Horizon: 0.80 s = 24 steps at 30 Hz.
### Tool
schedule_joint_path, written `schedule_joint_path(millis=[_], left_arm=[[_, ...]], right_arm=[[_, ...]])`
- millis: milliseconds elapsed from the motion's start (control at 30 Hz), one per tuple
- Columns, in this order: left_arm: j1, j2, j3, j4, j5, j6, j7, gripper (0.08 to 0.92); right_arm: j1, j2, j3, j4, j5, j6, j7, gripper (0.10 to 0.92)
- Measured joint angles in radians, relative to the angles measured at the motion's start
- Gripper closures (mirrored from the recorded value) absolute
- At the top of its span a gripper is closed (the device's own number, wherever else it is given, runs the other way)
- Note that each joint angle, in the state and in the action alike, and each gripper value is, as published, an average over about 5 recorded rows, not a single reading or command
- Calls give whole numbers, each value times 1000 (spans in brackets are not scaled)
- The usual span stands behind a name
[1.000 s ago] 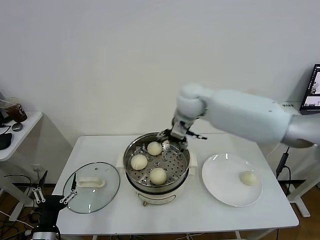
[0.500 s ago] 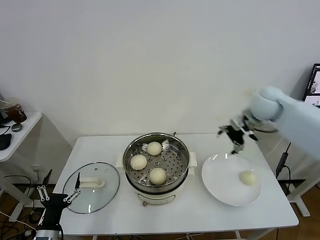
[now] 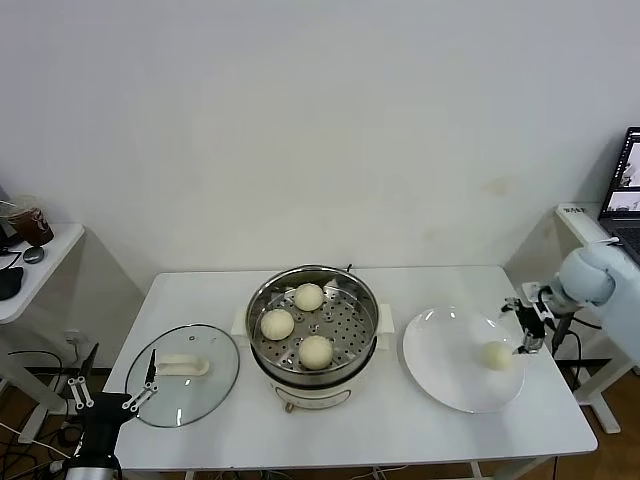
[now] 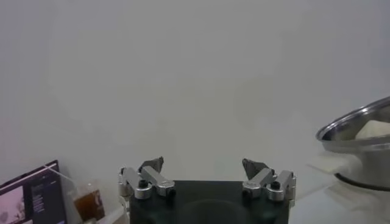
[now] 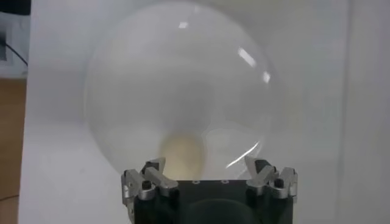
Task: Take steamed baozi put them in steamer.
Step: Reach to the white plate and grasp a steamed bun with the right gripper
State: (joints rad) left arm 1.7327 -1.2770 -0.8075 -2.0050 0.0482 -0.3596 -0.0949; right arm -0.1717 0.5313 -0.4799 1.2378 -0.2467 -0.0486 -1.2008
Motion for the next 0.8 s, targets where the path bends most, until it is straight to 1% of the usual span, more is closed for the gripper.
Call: schedule_joint_path(millis=[567, 667, 800], left_arm=[[14, -16, -15, -1, 1, -2, -2, 177], [12, -16, -15, 1, 1, -2, -2, 177], [8, -16, -14, 5, 1, -2, -2, 177]], right_arm=[[-79, 107, 59, -125, -116, 30, 1, 208], [-81, 121, 60, -138, -127, 29, 2, 245], [-83, 137, 60, -148, -139, 25, 2, 335]])
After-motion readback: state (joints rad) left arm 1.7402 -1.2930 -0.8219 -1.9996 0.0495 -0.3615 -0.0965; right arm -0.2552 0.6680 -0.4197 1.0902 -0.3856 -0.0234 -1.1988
